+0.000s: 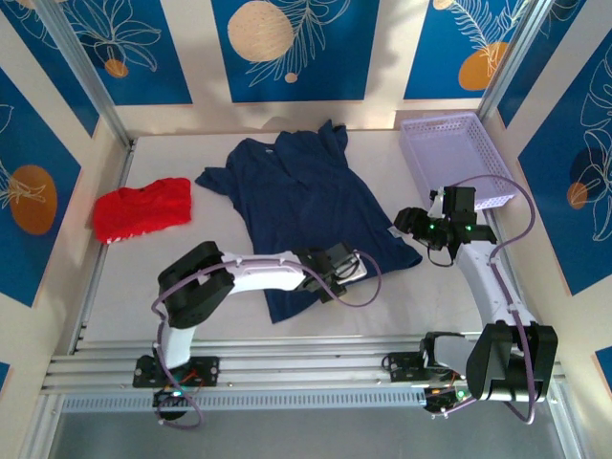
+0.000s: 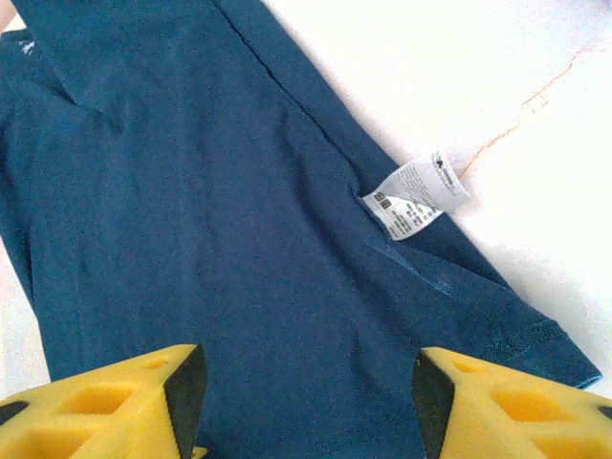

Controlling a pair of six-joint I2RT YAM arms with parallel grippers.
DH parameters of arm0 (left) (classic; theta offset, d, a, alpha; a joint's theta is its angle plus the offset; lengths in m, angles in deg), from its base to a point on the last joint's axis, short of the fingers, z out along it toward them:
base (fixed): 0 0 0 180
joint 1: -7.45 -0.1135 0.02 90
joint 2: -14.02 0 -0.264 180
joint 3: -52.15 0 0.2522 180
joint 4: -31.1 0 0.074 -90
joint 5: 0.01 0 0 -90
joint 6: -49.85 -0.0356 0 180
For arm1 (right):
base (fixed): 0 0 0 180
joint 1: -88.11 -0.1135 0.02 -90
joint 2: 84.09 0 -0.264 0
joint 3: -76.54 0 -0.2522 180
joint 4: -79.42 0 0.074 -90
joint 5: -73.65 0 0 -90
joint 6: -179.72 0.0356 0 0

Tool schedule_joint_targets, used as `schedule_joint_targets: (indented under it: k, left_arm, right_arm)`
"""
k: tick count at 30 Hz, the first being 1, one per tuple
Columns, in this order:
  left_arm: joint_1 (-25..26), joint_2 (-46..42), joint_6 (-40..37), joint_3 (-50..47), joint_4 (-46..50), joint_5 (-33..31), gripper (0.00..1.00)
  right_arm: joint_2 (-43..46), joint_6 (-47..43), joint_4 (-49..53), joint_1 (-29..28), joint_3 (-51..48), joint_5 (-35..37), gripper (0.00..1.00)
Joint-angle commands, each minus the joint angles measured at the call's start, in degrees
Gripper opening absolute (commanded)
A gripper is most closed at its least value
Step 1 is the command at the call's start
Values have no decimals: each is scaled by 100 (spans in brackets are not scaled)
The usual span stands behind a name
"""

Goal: Fold the inside-out t-shirt

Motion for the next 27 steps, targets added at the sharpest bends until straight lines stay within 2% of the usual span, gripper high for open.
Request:
schedule_joint_targets:
  k: [1,6,15,21,27]
  left_arm:
    - [-160,-188,172,38,15,422,45]
    - [-389,-298,335,-6,-81,928,45]
    - [-504,-152,396,90,-70,1129,46]
    - [-605,-187,510,92,-181,1269,37]
    - [-729,-213,565,91,-237,1356,30]
  right_arm:
    - [4,-64,-29,27,46,-178,61]
    - [-18,-55,-54,27,14,-211,60]
    - [-49,-58,-77,29,3,-226,60]
    - [-60,-71,-66,-14,-15,-275,60]
    - [87,-204,31,-311,-58,-118,61]
